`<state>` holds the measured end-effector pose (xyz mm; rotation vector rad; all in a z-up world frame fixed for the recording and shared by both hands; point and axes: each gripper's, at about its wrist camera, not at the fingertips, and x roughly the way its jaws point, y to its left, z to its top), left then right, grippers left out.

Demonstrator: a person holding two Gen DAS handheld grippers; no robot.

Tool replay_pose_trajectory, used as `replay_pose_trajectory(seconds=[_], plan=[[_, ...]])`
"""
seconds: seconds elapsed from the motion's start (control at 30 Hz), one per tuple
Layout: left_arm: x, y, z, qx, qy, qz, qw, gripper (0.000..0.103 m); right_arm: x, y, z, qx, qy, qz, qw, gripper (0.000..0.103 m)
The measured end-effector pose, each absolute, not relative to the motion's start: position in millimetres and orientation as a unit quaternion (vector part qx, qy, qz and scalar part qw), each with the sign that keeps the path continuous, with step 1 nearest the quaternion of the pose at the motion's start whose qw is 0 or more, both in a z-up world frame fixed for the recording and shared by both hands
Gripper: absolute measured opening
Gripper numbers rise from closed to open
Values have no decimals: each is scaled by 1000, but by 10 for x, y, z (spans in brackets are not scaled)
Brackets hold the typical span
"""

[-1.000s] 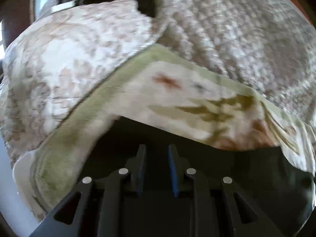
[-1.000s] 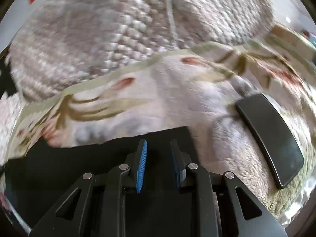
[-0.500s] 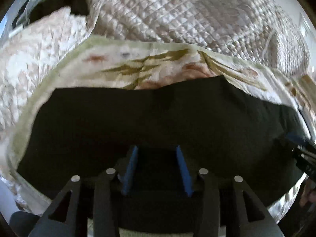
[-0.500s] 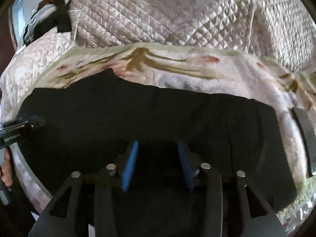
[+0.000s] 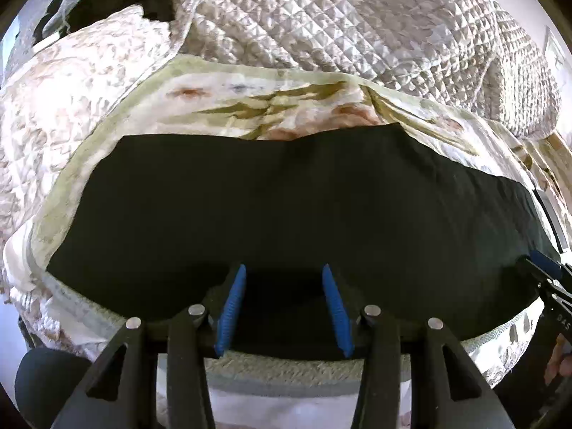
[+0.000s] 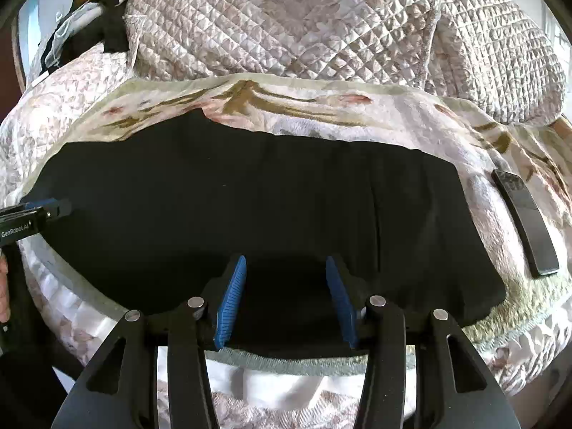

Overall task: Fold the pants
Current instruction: 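Move both open grippers toward the edge of the folded pants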

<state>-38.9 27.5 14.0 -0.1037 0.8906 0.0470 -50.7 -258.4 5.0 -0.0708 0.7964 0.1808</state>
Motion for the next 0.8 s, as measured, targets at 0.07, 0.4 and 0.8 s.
replay_pose_trajectory(seconds=[0.07, 0.4, 0.8], plan=[[-414, 316, 165, -54, 430, 30, 901, 47, -527, -2617, 78, -26, 386, 87, 918, 47], [-419, 531, 144, -62, 434, 57, 897, 47, -571, -2999, -4, 11, 399, 34, 916, 48], [-382, 665, 158, -70, 433, 75, 895, 47, -554, -3153, 123, 25, 388, 5, 921, 48]])
